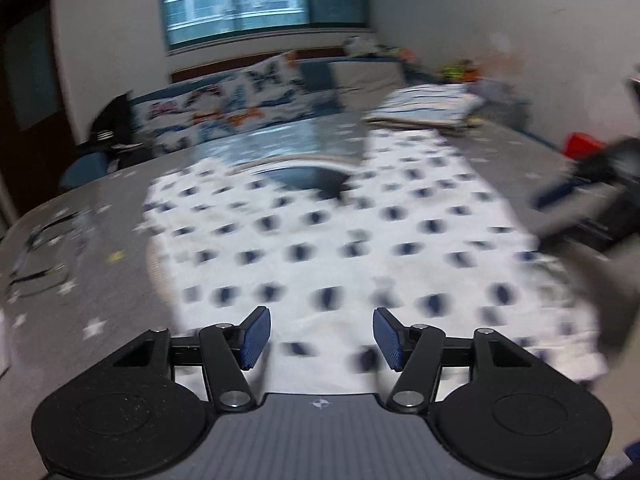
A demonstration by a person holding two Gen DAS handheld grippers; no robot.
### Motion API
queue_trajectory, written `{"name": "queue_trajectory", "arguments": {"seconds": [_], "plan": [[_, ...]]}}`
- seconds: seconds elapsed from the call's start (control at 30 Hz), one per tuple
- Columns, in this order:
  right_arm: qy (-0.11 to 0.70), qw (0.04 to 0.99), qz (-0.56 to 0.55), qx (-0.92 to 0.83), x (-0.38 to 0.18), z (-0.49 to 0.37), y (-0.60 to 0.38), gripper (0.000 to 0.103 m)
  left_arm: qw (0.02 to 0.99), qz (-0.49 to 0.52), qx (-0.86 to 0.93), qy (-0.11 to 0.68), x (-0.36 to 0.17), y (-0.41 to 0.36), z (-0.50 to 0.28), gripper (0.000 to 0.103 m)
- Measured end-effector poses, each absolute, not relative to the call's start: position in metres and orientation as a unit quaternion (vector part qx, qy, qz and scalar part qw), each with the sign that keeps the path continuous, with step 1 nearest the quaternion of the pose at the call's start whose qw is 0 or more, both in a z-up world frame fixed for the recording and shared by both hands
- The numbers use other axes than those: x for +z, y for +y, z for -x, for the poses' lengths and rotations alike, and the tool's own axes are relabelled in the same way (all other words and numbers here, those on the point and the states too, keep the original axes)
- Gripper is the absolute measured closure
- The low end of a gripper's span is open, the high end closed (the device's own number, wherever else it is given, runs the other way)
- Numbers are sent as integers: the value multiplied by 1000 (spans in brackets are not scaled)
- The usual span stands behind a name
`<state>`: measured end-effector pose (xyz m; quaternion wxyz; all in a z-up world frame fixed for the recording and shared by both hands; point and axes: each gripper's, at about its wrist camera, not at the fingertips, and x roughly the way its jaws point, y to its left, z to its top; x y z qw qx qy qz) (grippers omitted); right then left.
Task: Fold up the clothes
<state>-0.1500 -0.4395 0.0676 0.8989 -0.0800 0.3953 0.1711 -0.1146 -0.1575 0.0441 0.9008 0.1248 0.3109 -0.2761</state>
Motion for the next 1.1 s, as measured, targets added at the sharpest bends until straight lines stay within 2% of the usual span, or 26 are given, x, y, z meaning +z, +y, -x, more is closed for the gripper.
{"name": "queue_trajectory", "arguments": {"seconds": [0.27, 0.33, 0.47, 0.53, 0.63, 0.7, 1.0, 1.1], "plan": [[394, 914, 36, 90, 67, 123, -487, 38, 841, -127, -434, 297, 52, -231, 169, 46], [395, 915, 26, 78, 65, 120, -495, 39, 829, -137, -453, 298, 48, -246, 177, 52], [393, 917, 13, 61, 64, 114, -508, 40, 819, -168, -458, 302, 36, -271, 186, 52], [390, 919, 4, 54, 64, 110, -514, 41, 818, -182, -452, 306, 29, -277, 186, 57], [384, 922, -11, 47, 66, 101, -522, 44, 817, -196, -443, 314, 20, -281, 185, 70], [381, 923, -21, 43, 67, 92, -527, 45, 816, -195, -439, 322, 17, -280, 182, 82], [375, 925, -60, 26, 62, 32, -548, 52, 812, -177, -444, 336, 16, -276, 173, 80], [378, 922, -75, 23, 58, 7, -556, 52, 809, -170, -449, 340, 15, -275, 169, 85]]}}
